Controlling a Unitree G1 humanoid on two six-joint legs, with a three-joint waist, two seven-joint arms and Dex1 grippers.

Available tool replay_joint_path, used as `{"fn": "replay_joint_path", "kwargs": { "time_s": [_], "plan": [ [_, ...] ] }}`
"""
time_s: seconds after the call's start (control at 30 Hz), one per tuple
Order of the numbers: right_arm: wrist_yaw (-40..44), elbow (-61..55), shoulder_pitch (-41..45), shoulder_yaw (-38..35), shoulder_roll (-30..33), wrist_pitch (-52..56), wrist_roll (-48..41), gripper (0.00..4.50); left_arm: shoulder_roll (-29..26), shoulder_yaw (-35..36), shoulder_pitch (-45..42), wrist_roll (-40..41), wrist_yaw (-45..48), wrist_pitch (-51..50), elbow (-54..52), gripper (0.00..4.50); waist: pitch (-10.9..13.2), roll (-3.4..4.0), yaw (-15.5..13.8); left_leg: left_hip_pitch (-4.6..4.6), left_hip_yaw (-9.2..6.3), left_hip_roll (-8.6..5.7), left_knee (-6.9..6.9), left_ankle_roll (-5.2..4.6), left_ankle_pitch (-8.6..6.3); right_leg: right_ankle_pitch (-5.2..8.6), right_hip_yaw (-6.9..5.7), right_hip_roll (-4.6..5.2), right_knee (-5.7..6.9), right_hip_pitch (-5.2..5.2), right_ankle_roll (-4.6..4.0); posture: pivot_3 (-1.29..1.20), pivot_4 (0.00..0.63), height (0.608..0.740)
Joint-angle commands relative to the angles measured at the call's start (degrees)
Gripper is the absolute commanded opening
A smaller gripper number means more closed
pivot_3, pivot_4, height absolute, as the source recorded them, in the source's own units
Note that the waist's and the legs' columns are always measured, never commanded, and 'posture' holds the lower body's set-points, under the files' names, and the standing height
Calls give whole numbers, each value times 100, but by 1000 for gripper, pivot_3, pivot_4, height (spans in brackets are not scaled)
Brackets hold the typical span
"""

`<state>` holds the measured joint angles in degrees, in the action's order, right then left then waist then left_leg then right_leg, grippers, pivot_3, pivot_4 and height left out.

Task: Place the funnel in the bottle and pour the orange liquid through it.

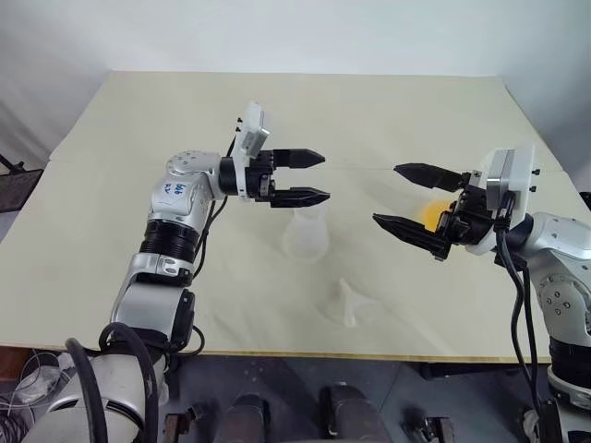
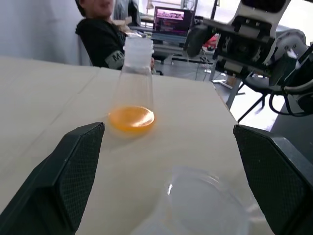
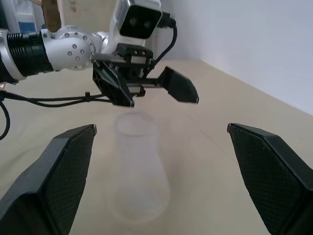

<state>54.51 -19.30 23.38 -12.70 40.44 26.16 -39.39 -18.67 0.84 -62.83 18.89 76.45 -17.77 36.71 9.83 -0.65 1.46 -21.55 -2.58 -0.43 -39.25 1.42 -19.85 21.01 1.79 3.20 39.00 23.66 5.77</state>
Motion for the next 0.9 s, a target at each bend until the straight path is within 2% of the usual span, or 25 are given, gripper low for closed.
{"fn": "replay_joint_path", "kwargs": {
  "time_s": [0.03,0.27,0.47,0.57,0.7,0.9],
  "plan": [
    [52,-28,70,-140,120,-147,4,4500,-34,213,-102,332,-127,-246,-443,4484,0,0,-1,0,0,0,0,0,0,0,0,0,0,0,0,0,150,740],
    [113,-64,-11,-201,290,-124,54,4500,-351,458,-31,557,-377,-513,-878,4484,0,0,12,0,0,0,0,0,0,0,1,0,1,0,0,0,150,740],
    [470,-35,-305,-269,814,-103,122,4500,-834,669,277,665,-567,-641,-1274,4484,0,0,2,0,1,1,1,0,0,0,3,0,0,-1,0,0,150,740],
    [552,10,-285,-306,914,-92,81,4500,-1366,865,928,798,-429,-771,-1784,4484,0,1,37,1,0,2,3,0,0,0,5,-1,0,1,0,0,150,740],
    [655,131,-188,-220,925,-69,66,4500,-1869,680,1849,771,-80,-706,-2449,4484,0,1,15,8,-3,7,5,1,0,0,11,-7,-10,1,0,0,150,740],
    [787,286,-7,-84,907,-18,94,4500,-2264,313,2696,384,-65,-320,-3039,4484,0,1,-78,8,-9,2,1,0,-1,0,10,2,-25,-7,0,0,150,740]
  ]
}}
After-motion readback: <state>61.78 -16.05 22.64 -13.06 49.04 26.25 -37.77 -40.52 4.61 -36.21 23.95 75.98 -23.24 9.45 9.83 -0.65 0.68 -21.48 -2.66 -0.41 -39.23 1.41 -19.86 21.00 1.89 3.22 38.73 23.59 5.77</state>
